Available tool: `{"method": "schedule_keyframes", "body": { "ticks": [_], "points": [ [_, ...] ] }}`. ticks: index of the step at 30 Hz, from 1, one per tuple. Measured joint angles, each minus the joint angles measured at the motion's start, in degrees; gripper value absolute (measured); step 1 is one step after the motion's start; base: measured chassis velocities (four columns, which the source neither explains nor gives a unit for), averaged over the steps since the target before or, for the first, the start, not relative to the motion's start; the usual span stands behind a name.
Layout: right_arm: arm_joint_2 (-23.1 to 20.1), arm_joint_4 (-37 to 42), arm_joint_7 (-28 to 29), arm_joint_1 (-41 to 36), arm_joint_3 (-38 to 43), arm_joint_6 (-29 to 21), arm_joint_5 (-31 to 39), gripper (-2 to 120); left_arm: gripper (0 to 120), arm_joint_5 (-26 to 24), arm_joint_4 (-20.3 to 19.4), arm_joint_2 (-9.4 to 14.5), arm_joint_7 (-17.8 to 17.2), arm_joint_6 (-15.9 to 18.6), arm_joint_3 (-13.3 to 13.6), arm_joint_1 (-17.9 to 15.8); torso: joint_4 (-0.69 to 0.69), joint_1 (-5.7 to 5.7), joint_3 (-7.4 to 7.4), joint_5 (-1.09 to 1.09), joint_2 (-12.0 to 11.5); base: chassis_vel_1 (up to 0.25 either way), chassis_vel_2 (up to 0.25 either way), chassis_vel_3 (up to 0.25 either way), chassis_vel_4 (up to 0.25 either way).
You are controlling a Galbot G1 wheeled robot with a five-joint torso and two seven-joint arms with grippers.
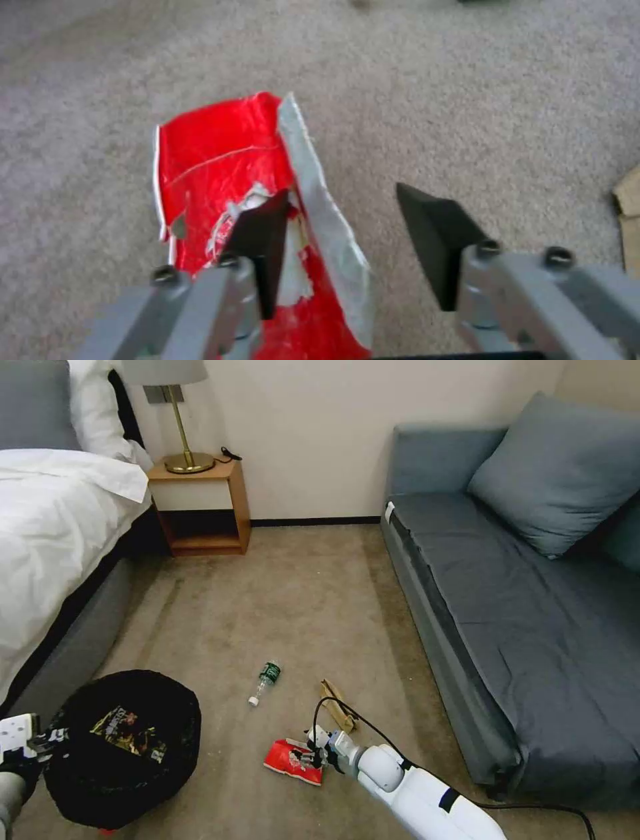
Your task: Pick up the trash bin, then pick up the garbage on the floor and place it into the trash bin.
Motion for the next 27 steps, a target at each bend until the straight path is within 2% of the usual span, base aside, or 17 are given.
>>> {"method": "schedule_keyframes", "body": {
  "ticks": [1, 2, 6, 9, 12, 22, 27],
  "points": [
    [0.1, -0.2, -0.1, 0.0, 0.1, 0.1, -0.1, 36, 6, 0.0, 0.0, 0.1, 0.0, 0.0, 0.0, -0.1, 0.0, 0.0, 0.0, 0.0, 0.0, 0.0, 0.0, 0.0, 0.0],
    [0.1, -0.2, -0.1, 0.0, 0.1, 0.1, -0.1, 36, 6, 0.0, 0.0, 0.1, 0.0, 0.0, 0.0, -0.1, 0.0, 0.0, 0.0, 0.0, 0.0, 0.0, 0.0, 0.0, 0.0],
    [0.0, -0.9, -0.8, 0.1, 0.4, 1.3, -1.1, 18, 6, 0.0, 0.0, 0.2, 0.0, 0.1, 0.0, -0.1, 0.0, 0.0, 0.0, 0.01, 0.0, 0.0, 0.0, 0.0, 0.0],
    [0.0, -0.9, -1.0, 0.1, 0.5, 1.6, -1.2, 13, 6, 0.0, 0.0, 0.2, 0.0, 0.1, 0.0, -0.1, 0.0, 0.0, 0.0, 0.0, 0.0, 0.0, 0.0, 0.0, 0.0],
    [-0.1, -0.6, -1.2, -0.5, 0.9, 1.9, -1.3, 0, 6, 0.0, 0.0, 0.1, 0.0, 0.1, 0.0, -0.1, 0.0, 0.0, 0.0, 0.01, 0.0, 0.0, 0.0, 0.0, 0.0],
    [0.1, 2.1, -1.1, -2.4, 4.9, 2.1, 1.4, 0, 6, 0.0, -0.1, 0.0, 0.0, 0.1, 0.1, -0.1, 0.0, 0.0, 0.0, 0.01, 0.0, 0.0, 0.0, 0.0, 0.0],
    [-1.7, 9.2, 0.3, -3.6, 6.7, 1.0, 7.2, 0, 6, 0.0, -0.2, -0.2, 0.0, 0.1, 0.2, -0.1, 0.0, 0.0, 0.0, 0.0, 0.0, 0.0, 0.0, 0.0, 0.0]
  ]
}}
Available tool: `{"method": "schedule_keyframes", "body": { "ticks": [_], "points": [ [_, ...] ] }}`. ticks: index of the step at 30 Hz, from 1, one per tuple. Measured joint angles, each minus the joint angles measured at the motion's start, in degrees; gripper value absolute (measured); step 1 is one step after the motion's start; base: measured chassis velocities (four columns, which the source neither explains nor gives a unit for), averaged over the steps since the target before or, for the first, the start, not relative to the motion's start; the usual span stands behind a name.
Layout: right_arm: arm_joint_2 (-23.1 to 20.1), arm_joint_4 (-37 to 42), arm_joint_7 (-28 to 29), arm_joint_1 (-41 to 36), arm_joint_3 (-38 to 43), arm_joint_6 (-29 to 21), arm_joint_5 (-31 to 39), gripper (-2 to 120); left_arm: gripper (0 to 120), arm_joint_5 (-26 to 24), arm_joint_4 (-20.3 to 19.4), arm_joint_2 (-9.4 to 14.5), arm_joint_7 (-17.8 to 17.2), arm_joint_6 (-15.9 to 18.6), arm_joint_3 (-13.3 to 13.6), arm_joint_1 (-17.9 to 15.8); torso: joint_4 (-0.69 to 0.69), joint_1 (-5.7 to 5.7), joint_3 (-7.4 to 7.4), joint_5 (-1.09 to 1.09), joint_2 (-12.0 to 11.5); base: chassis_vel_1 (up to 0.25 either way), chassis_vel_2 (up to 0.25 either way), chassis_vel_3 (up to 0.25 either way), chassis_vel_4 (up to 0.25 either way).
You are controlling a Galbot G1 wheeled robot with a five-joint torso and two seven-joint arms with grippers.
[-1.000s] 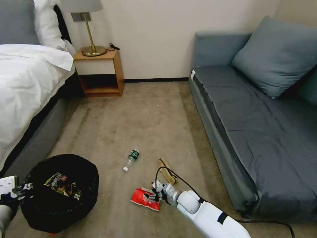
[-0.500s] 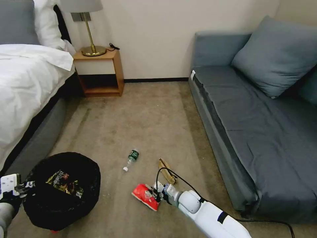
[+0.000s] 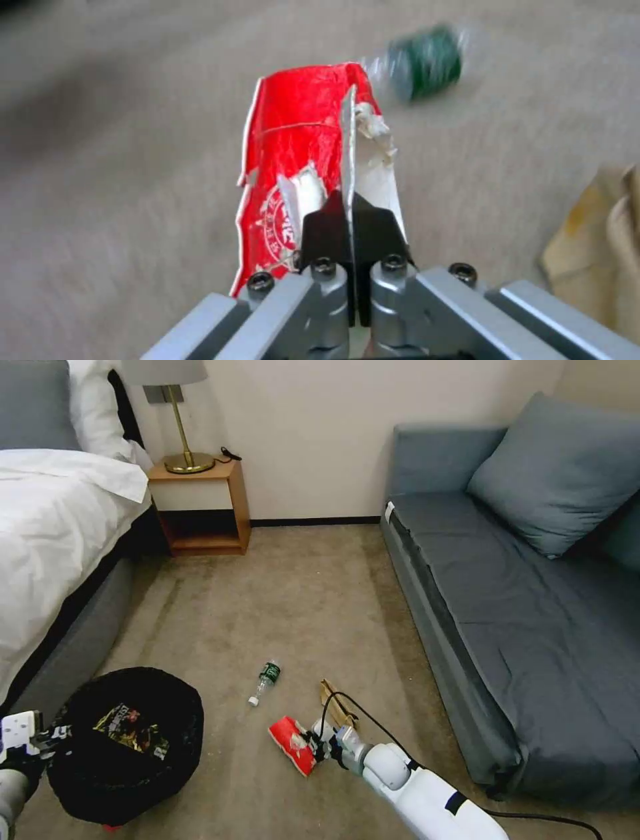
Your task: Pick up the trash bin, then pick up the garbage on the floor and place it into the trash bin.
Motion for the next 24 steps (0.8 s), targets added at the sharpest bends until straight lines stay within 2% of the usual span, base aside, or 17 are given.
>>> {"method": "schedule_keyframes", "body": {
  "ticks": [2, 3, 9, 12, 18, 22, 24],
  "points": [
    [-1.1, 6.0, 1.1, -0.7, 0.6, -0.7, 4.2, 0, 6, 0.0, 0.0, -0.1, 0.0, 0.0, 0.1, 0.0, 0.0, 0.0, 0.0, 0.0, 0.0, 0.0, 0.0, 0.0, 0.0],
    [-1.1, 6.0, 1.1, -0.7, 0.6, -0.7, 4.2, 0, 6, 0.0, 0.0, -0.1, 0.0, 0.0, 0.1, 0.0, 0.0, 0.0, 0.0, 0.0, 0.0, 0.0, 0.0, 0.0, 0.0],
    [-1.3, 15.5, 4.1, 0.6, -0.3, 1.4, 15.1, 0, 6, 0.2, -0.3, -0.3, 0.0, 0.0, 0.5, 0.1, 0.0, 0.0, 0.0, 0.0, 0.0, 0.0, 0.0, 0.0, 0.0],
    [-0.6, 18.2, 5.8, 1.7, -1.6, 1.5, 17.1, 0, 6, 0.2, -0.6, -0.4, 0.0, 0.0, 0.6, 0.2, 0.0, 0.0, 0.0, 0.0, 0.0, 0.0, 0.0, 0.0, 0.0],
    [3.6, 22.8, 11.8, 6.9, -9.0, 1.6, 19.7, 0, 6, 0.3, -1.1, -0.5, 0.0, 0.0, 0.5, 0.6, 0.01, -0.01, 0.0, -0.01, 0.0, 0.0, 0.0, 0.0, 0.0],
    [7.4, 22.0, 13.9, 9.5, -12.6, 1.8, 19.6, 0, 6, 0.3, -1.4, -0.8, 0.0, 0.0, 0.5, 0.6, 0.01, 0.0, -0.01, 0.0, 0.0, 0.0, 0.0, 0.0, 0.0],
    [11.4, 19.1, 15.5, 11.9, -16.0, 2.7, 18.6, 0, 6, 0.3, -1.6, -1.1, 0.0, 0.0, 0.5, 0.7, 0.02, 0.0, 0.0, -0.02, 0.0, 0.0, 0.0, 0.0, 0.0]
  ]
}}
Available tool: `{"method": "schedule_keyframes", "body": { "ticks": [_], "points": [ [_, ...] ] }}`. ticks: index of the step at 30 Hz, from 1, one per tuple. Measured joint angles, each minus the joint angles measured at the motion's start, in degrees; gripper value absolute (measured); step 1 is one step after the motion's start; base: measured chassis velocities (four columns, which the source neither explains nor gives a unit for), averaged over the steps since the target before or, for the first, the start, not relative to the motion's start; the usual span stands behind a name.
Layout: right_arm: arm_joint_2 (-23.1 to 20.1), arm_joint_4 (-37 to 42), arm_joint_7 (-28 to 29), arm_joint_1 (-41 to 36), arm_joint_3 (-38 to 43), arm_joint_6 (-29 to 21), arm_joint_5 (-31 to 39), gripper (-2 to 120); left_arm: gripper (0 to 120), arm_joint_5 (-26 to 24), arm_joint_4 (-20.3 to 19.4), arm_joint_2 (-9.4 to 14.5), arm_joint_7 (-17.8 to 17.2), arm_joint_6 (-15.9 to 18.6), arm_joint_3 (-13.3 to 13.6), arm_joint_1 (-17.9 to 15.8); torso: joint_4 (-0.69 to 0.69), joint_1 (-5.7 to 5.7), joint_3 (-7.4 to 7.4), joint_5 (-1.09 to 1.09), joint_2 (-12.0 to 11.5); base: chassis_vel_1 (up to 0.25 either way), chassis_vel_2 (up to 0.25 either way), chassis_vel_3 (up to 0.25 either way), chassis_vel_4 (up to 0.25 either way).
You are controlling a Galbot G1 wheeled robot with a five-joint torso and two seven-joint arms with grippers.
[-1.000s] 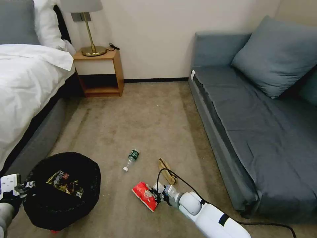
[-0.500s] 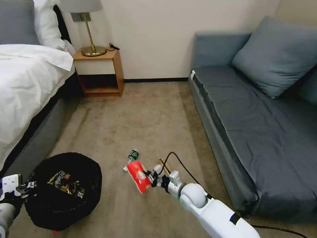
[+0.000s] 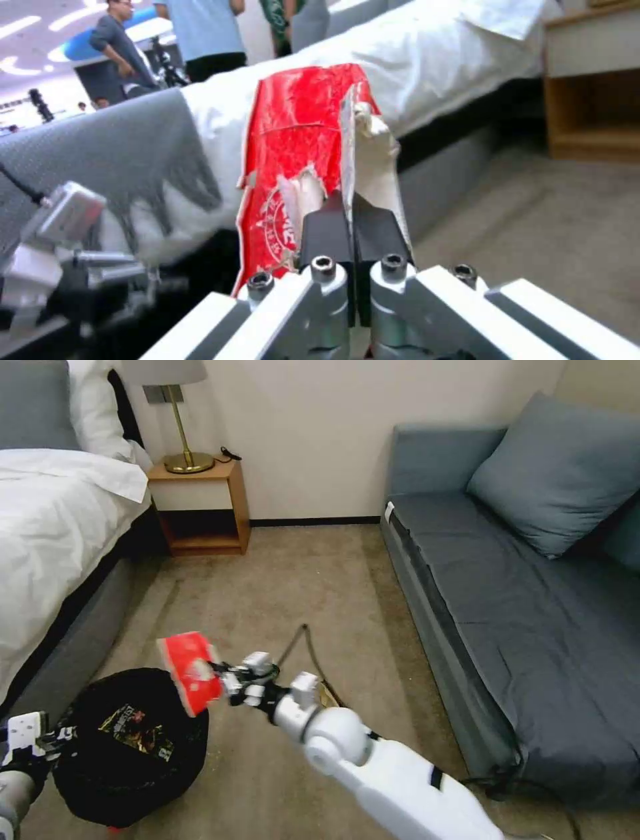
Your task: Pick up the trash bin, then pick up the garbage on the floor and place it into the trash bin.
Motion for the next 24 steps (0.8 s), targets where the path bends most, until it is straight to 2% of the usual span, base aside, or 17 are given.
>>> {"method": "schedule_keyframes", "body": {
  "ticks": [2, 5, 13, 16, 20, 22, 24],
  "points": [
    [0.5, -0.4, 0.2, 0.3, -0.4, 0.1, -0.1, 0, 6, 0.0, 0.0, 0.0, 0.0, 0.0, 0.0, 0.0, 0.0, 0.0, 0.0, 0.0, 0.0, 0.0, 0.0, 0.0, 0.0],
    [3.9, -3.3, 1.9, 1.6, -3.1, 0.3, -1.4, 0, 6, 0.0, -0.1, 0.0, 0.0, 0.0, 0.0, 0.2, 0.0, 0.0, 0.0, 0.0, 0.0, 0.0, 0.0, 0.0, 0.0],
    [5.6, -5.2, 3.7, 1.3, -5.5, 0.0, -4.4, 0, 6, -0.3, -0.3, 0.2, 0.0, 0.0, -0.2, 0.2, -0.01, 0.0, 0.0, 0.0, 0.0, 0.0, 0.0, 0.0, 0.0],
    [5.2, -5.1, 3.8, 0.8, -5.6, -0.2, -4.7, 6, 6, -0.3, -0.5, 0.3, 0.0, 0.0, -0.2, 0.1, -0.01, 0.0, 0.0, 0.0, 0.0, 0.0, 0.0, 0.0, 0.0],
    [3.8, -4.2, 3.8, 0.1, -5.5, -0.2, -5.4, 25, 6, -0.4, -0.6, 0.4, 0.0, 0.1, 0.0, -0.2, -0.02, 0.0, 0.0, 0.01, 0.0, 0.0, 0.0, 0.0, 0.0],
    [3.7, -4.1, 3.8, 0.0, -5.4, -0.2, -5.6, 28, 6, -0.4, -0.7, 0.4, 0.0, 0.1, 0.0, -0.2, -0.02, 0.0, 0.0, 0.01, 0.0, 0.0, 0.0, 0.0, 0.0],
    [3.6, -4.0, 3.7, -0.4, -5.2, -0.2, -6.2, 39, 6, -0.4, -0.8, 0.3, 0.0, 0.1, 0.1, -0.2, -0.02, 0.0, 0.0, 0.01, 0.0, 0.0, 0.0, 0.0, 0.0]
  ]
}}
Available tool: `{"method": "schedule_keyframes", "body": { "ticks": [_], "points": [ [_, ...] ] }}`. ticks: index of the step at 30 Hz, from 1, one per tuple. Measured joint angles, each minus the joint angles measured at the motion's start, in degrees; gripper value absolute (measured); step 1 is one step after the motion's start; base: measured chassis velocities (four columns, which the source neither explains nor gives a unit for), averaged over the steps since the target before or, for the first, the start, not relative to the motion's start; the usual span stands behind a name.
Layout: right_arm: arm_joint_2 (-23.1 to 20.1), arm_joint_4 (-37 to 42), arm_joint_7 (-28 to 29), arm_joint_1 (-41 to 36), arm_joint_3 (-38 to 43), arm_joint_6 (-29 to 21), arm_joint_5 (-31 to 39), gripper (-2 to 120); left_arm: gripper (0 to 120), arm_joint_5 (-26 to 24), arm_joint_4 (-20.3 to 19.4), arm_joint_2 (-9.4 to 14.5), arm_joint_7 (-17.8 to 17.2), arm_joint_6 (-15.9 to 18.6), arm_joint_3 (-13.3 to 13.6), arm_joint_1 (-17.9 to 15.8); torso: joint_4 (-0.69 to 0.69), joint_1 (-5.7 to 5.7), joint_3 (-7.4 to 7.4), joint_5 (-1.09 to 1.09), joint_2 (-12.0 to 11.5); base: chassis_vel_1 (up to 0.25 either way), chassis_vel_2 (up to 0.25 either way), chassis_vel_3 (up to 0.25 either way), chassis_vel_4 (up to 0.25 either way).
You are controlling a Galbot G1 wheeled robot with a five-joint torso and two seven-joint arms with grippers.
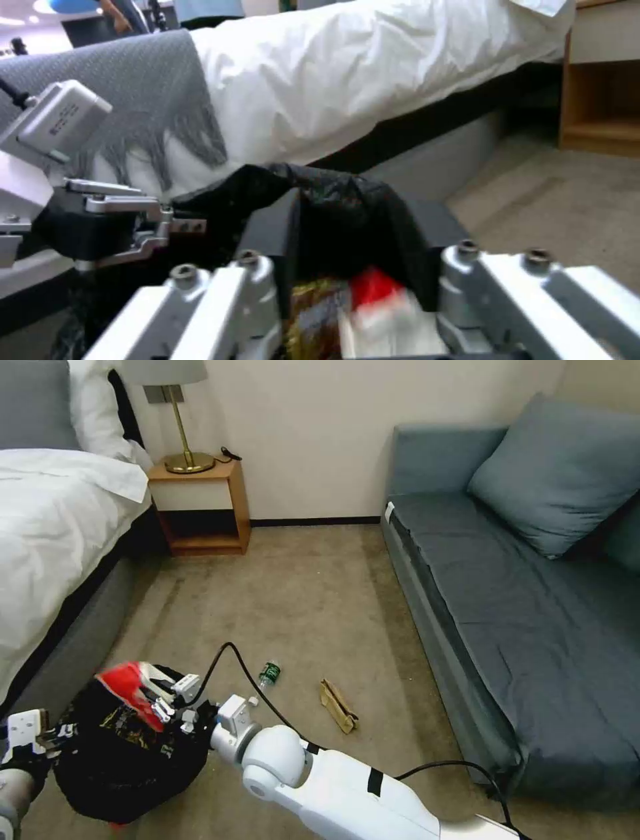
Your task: Pick up the trash bin, then pick up the garbage on the floor and place it into the trash bin.
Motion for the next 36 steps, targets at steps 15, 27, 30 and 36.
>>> {"method": "schedule_keyframes", "body": {
  "ticks": [15, 27, 30, 36],
  "points": [
    [-6.6, 6.3, -0.4, -8.3, 8.9, 2.1, -11.3, 92, 6, -0.1, 0.6, 0.1, 0.0, 0.1, -0.3, -0.9, 0.0, 0.0, 0.0, 0.02, 0.0, 0.0, 0.0, 0.0, 0.0],
    [-19.9, 18.9, -4.4, -31.3, 31.9, 8.9, -23.3, 100, 6, 0.0, 1.3, -0.6, -0.3, 0.1, 1.0, -2.0, -0.01, 0.0, 0.0, 0.03, 0.0, 0.0, 0.0, 0.0, 0.0],
    [-19.9, 19.3, -5.1, -35.6, 34.6, 12.2, -23.2, 100, 6, 0.0, 1.3, -0.7, -0.3, 0.1, 1.2, -2.1, -0.01, 0.0, 0.0, 0.03, 0.0, 0.0, 0.0, 0.0, 0.0],
    [-18.9, 17.9, -6.4, -40.4, 37.3, 16.8, -23.5, 100, 6, 0.0, 1.2, -0.7, -0.3, 0.1, 0.9, -1.9, 0.01, 0.0, 0.0, 0.02, 0.0, 0.0, 0.0, 0.0, 0.0]
  ]
}}
